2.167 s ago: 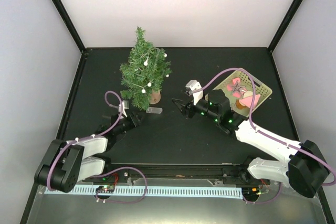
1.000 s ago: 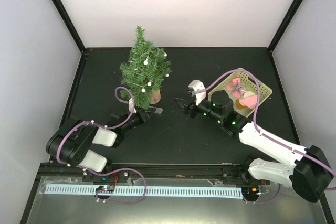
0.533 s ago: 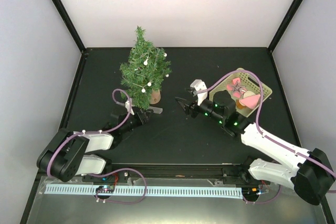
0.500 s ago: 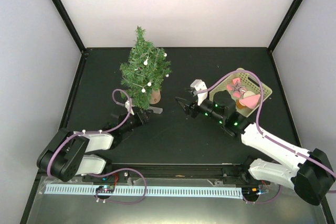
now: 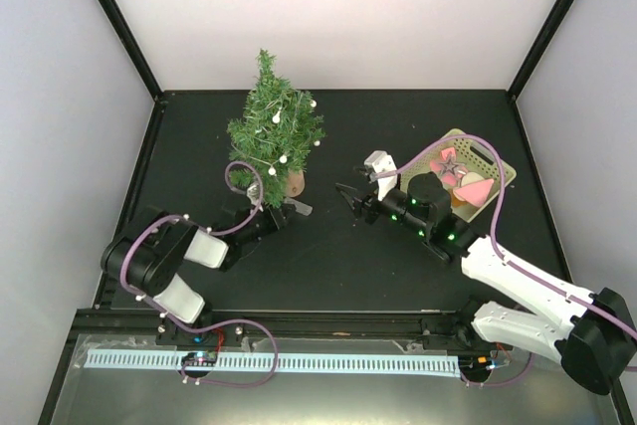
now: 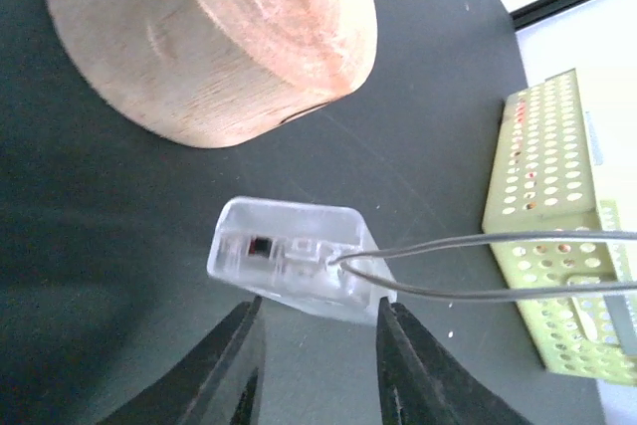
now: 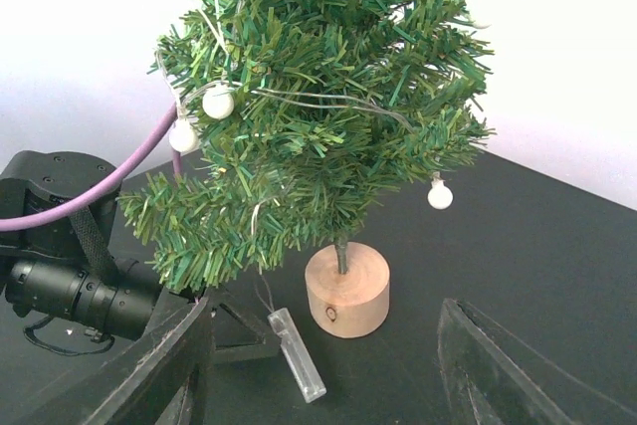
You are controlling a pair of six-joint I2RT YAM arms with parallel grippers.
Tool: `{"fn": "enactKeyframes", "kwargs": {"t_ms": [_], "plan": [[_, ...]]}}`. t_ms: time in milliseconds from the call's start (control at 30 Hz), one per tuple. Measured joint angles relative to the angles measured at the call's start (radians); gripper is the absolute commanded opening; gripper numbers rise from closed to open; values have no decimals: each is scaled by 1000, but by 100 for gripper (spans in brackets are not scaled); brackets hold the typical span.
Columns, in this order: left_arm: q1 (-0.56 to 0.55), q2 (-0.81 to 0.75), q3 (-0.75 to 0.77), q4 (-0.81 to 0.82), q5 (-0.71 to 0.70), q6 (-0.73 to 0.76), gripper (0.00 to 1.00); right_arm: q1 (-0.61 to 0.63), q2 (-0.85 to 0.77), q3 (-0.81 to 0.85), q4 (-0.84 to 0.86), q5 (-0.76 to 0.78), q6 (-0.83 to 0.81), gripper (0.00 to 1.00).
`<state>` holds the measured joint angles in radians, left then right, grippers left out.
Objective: Decorate the small christmas tree
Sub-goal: Wrap the decoration item around the Christmas tree.
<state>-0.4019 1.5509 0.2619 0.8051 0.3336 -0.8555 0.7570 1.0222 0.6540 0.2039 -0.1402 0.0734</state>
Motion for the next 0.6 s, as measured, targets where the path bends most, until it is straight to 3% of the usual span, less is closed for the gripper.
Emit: {"fn": "enactKeyframes", "kwargs": {"t_ms": [267, 467, 600], "plan": [[-32, 160, 64, 207, 42, -37, 24, 0, -3, 0, -17, 11, -13, 63], [-37, 165, 39, 288, 51, -48, 39, 0, -19, 0, -35, 24, -14, 67], [-37, 104, 2, 237, 41, -38, 49, 0, -54, 0, -45, 35, -4, 73]]}}
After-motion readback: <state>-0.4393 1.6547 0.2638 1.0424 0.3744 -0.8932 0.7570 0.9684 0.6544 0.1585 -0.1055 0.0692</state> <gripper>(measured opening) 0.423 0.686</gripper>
